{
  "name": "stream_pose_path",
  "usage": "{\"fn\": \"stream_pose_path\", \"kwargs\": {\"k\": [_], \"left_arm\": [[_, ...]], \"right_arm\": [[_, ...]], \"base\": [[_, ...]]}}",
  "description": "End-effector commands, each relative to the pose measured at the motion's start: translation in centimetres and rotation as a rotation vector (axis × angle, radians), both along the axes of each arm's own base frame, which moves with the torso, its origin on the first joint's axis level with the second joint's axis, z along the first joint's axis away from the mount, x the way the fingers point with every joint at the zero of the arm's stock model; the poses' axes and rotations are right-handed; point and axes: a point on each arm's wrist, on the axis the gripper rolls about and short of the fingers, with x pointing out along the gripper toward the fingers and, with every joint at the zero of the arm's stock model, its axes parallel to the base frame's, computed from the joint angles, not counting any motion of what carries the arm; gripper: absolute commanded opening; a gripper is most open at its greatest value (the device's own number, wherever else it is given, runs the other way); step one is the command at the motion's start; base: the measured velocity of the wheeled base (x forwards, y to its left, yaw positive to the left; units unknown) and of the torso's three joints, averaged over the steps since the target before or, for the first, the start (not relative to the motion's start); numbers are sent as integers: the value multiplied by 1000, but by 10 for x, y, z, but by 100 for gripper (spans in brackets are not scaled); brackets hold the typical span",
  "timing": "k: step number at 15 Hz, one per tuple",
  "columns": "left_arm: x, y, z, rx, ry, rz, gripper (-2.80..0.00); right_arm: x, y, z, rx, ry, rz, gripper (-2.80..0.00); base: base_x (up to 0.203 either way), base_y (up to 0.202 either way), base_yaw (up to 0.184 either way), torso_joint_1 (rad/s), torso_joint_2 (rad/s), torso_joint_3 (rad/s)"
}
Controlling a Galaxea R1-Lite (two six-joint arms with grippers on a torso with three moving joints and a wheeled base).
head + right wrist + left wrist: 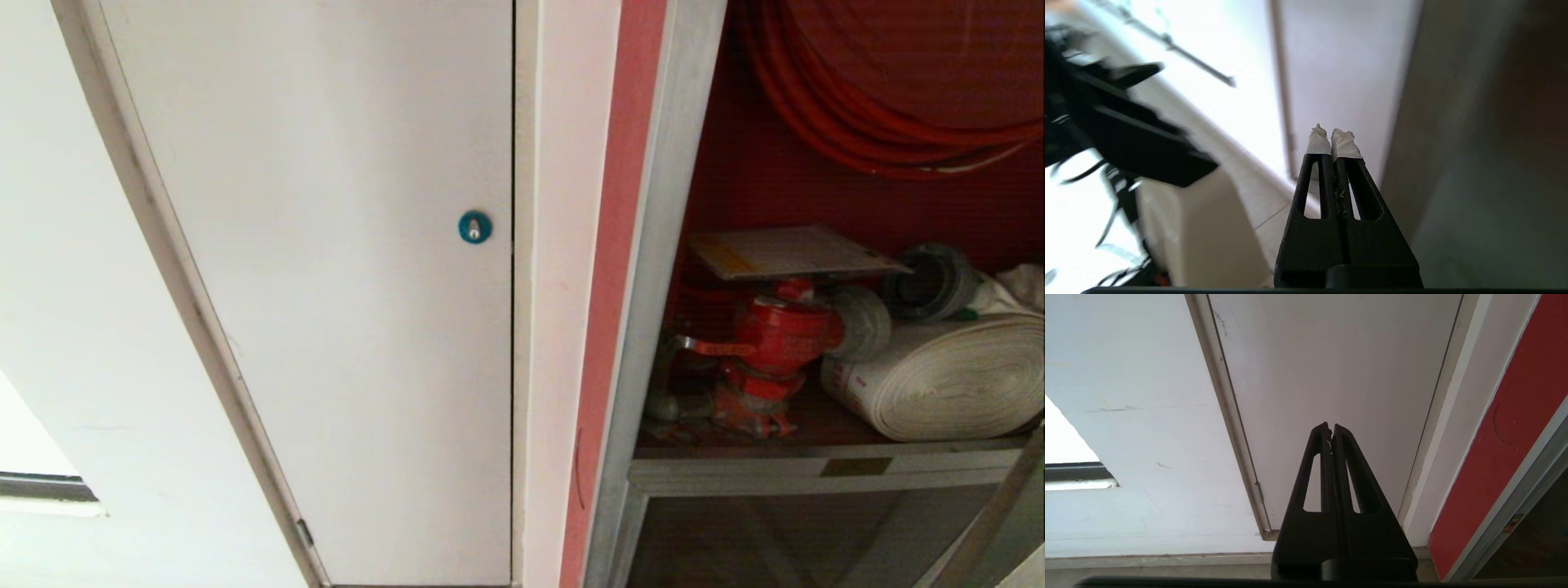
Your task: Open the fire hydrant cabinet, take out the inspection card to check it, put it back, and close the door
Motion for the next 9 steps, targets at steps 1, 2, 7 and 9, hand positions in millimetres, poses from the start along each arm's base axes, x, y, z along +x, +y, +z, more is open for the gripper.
{"fn": "stream_pose_path", "kwargs": {"k": [1,2,7,9], "left_arm": [[0,0,0,0,3,-1,-280],[0,0,0,0,3,0,-280],[0,0,0,1,3,0,-280],[0,0,0,1,3,-1,-280]], "right_arm": [[-14,-1,-8,14,-45,-54,-280],[-21,-2,-12,36,-59,-114,-280],[-24,-9,-33,85,-56,-456,-280],[-22,-11,-47,70,-70,-558,-280]], "base": [[0,0,0,0,0,0],[0,0,0,0,0,0],[0,0,0,0,0,0],[0,0,0,0,0,0]]}}
